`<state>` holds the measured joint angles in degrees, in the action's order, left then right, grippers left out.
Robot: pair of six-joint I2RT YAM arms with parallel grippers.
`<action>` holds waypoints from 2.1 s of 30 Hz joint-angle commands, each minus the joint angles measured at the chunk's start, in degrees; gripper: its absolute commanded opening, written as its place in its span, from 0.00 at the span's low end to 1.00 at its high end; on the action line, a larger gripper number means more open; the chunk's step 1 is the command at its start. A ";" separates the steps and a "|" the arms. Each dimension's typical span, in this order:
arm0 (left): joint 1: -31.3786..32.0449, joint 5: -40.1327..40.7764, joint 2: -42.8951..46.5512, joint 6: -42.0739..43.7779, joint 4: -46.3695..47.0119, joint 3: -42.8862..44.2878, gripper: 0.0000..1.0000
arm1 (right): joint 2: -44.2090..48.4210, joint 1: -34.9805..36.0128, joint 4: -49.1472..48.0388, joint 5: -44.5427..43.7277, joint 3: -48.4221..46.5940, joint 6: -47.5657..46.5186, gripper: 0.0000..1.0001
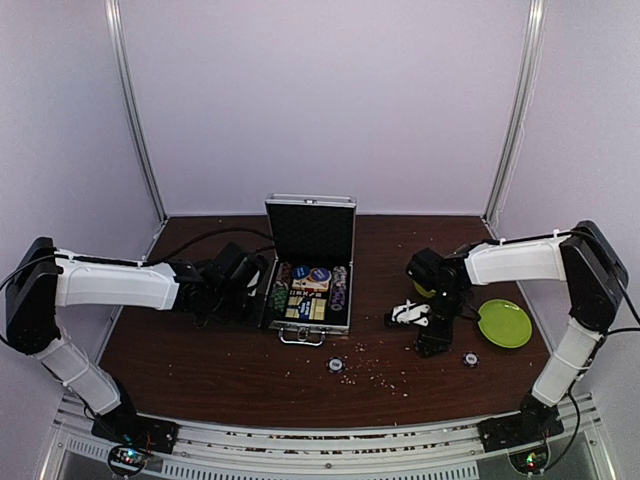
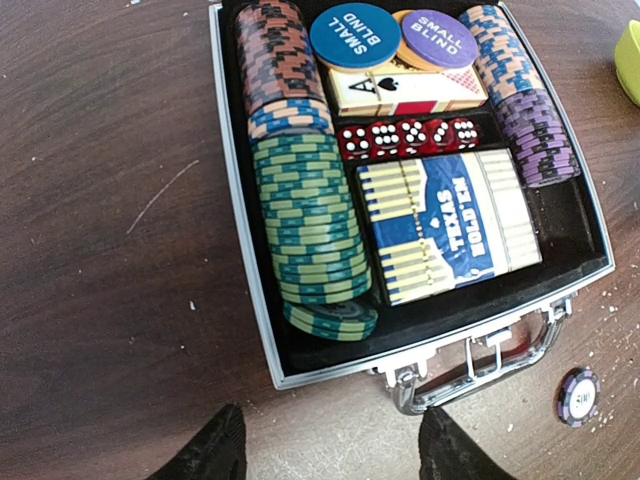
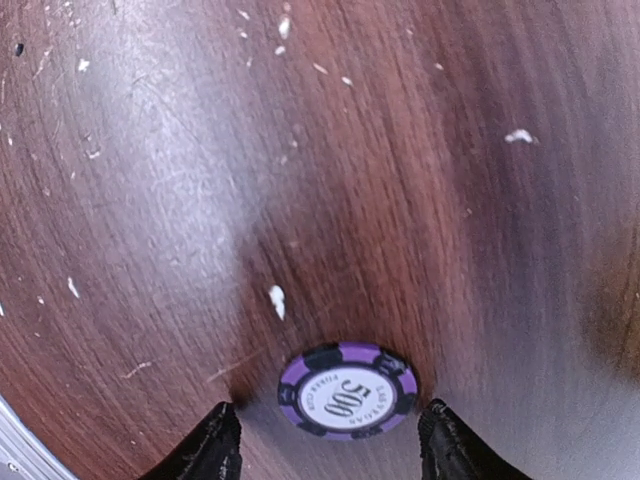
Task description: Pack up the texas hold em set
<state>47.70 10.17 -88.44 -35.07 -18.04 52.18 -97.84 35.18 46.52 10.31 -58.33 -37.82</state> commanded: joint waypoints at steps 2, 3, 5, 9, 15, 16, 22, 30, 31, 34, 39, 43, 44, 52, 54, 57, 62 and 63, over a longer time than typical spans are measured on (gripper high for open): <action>-0.14 -0.19 0.29 -0.76 1.34 0.64 0.61 | -2.09 0.86 -0.73 1.12 -2.00 -0.35 0.59; -0.15 -0.20 0.22 -0.80 1.34 0.64 0.60 | -2.29 0.83 -0.73 1.07 -2.05 -0.25 0.58; -0.14 -0.08 0.24 -0.90 1.34 0.51 0.60 | -2.64 0.86 -0.86 0.95 -1.99 -0.14 0.57; -0.15 0.11 0.29 -1.16 1.41 0.24 0.60 | -3.11 0.94 -1.46 0.42 -1.25 0.21 0.55; -0.15 0.37 0.29 -1.47 1.36 0.03 0.60 | -3.18 1.88 -2.46 -1.52 0.17 0.49 0.52; -0.15 0.42 0.21 -1.49 1.35 0.02 0.60 | -3.10 2.17 -2.63 -1.97 0.34 0.67 0.52; -0.15 0.64 0.46 -1.76 1.44 -0.32 0.59 | -4.12 3.25 -2.06 -2.22 0.23 1.08 0.49; -0.13 0.98 0.90 -2.16 1.62 -1.03 0.59 | -4.42 3.23 -1.05 -1.43 -0.05 1.65 0.41; -0.15 0.99 0.85 -2.18 1.61 -1.03 0.59 | -4.45 3.23 -0.94 -1.43 -0.19 1.74 0.40; -0.15 1.08 0.82 -2.14 1.61 -0.97 0.59 | -4.29 3.44 -0.44 -1.34 -1.11 2.28 0.37; -0.15 1.32 1.09 -2.27 1.61 -1.18 0.59 | -3.02 5.30 1.39 -1.53 -4.32 3.11 0.36; -0.15 1.83 1.69 -2.66 1.59 -1.74 0.59 | -3.40 7.94 3.58 -1.41 -10.95 3.78 0.37; -0.15 1.83 1.90 -2.72 1.53 -1.92 0.59 | -3.98 8.73 4.18 -1.42 -13.13 3.85 0.37; -0.11 2.95 4.99 -4.18 1.34 -4.76 0.59 | -12.45 13.43 7.48 -1.28 -32.02 4.87 0.37; -0.15 3.38 5.85 -4.55 1.26 -5.51 0.59 | -15.39 14.28 7.95 -2.27 -36.64 5.48 0.37; -0.15 3.78 6.88 -4.89 1.04 -6.38 0.59 | -19.46 15.16 8.13 -3.75 -41.71 6.27 0.37; -0.15 4.45 7.92 -5.40 0.99 -7.67 0.59 | -23.43 16.09 6.46 -8.00 -44.49 6.37 0.37; -0.15 4.56 7.93 -5.40 1.04 -7.83 0.59 | -23.82 16.25 5.81 -8.94 -44.43 6.28 0.37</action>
<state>47.70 13.30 -81.91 -39.57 -18.02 45.67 -119.85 50.78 52.66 6.24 -101.25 -32.53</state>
